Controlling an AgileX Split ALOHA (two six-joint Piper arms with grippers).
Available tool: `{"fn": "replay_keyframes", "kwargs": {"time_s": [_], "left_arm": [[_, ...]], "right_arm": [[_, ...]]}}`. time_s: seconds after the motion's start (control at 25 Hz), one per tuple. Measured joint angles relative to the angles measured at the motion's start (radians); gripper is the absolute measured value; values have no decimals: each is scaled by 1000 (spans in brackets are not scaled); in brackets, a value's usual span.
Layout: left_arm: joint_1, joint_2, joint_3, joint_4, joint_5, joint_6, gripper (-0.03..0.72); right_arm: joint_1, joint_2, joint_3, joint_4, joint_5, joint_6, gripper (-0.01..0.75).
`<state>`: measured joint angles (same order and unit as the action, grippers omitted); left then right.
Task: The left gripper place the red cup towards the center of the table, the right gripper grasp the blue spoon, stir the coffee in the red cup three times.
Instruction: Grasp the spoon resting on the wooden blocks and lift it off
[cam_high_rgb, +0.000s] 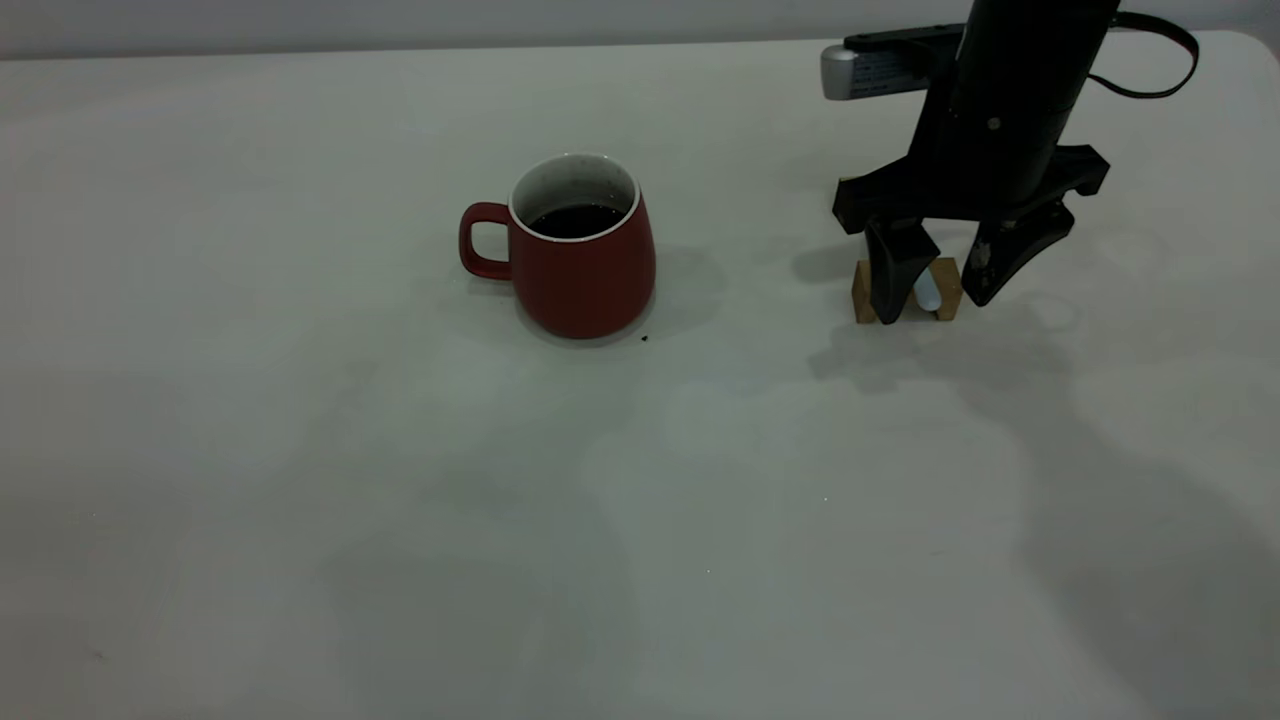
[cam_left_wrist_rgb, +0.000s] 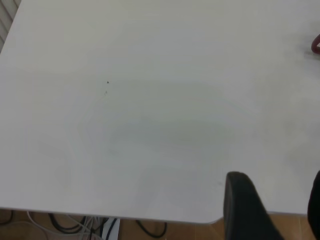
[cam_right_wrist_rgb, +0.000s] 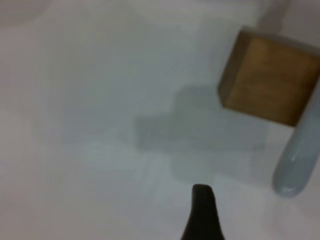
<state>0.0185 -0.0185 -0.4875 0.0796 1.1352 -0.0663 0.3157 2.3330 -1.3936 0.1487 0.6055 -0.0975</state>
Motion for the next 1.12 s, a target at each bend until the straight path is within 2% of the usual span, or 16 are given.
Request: {"fn": "replay_keyframes", "kwargs": {"time_s": [0.2, 0.56, 0.8, 0.96, 1.12], "left_arm": [[0, 0, 0, 0, 0, 0, 382], [0, 0, 0, 0, 0, 0, 382], [0, 0, 0, 0, -1, 0, 382], [0, 0, 0, 0, -1, 0, 382], [0, 0, 0, 0, -1, 0, 382]], "right_arm": [[-25, 34, -35, -12, 16, 7, 643], [-29, 55, -43, -16, 2, 7, 626], [-29, 61, -43, -21, -30, 7, 586], [-29, 68, -43, -45, -37, 14, 500], [-29, 75, -43, -85, -36, 39, 338]]}}
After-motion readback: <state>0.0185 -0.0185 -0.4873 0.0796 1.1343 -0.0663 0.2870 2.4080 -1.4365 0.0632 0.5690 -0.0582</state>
